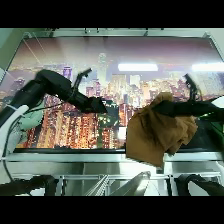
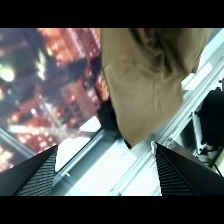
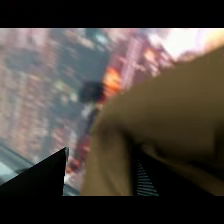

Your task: Fold the shirts.

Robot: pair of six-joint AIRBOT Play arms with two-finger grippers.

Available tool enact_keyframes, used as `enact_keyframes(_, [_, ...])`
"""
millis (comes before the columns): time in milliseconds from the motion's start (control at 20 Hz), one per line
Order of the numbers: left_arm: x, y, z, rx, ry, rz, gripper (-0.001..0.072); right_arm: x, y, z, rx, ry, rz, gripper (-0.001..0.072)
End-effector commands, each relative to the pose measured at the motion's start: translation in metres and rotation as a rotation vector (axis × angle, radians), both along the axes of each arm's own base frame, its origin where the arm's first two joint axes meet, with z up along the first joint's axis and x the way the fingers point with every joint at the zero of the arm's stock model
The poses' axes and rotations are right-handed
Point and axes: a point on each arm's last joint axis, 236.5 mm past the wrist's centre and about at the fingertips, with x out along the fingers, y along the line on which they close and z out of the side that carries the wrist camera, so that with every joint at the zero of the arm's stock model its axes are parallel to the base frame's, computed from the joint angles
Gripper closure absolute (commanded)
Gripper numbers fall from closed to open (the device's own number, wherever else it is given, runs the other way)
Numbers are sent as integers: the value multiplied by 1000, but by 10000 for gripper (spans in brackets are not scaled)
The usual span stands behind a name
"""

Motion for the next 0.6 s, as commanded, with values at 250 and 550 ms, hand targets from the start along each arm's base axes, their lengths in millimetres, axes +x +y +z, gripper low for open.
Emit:
enact_keyframes(250, [-47, -50, -59, -70, 212, -22, 61, -20, -101, -33, -45, 167, -191, 250])
enact_keyframes(550, [-60, -100, -93, -30, 239, -119, 62, -21, -191, 32, -83, -5, -567, 250])
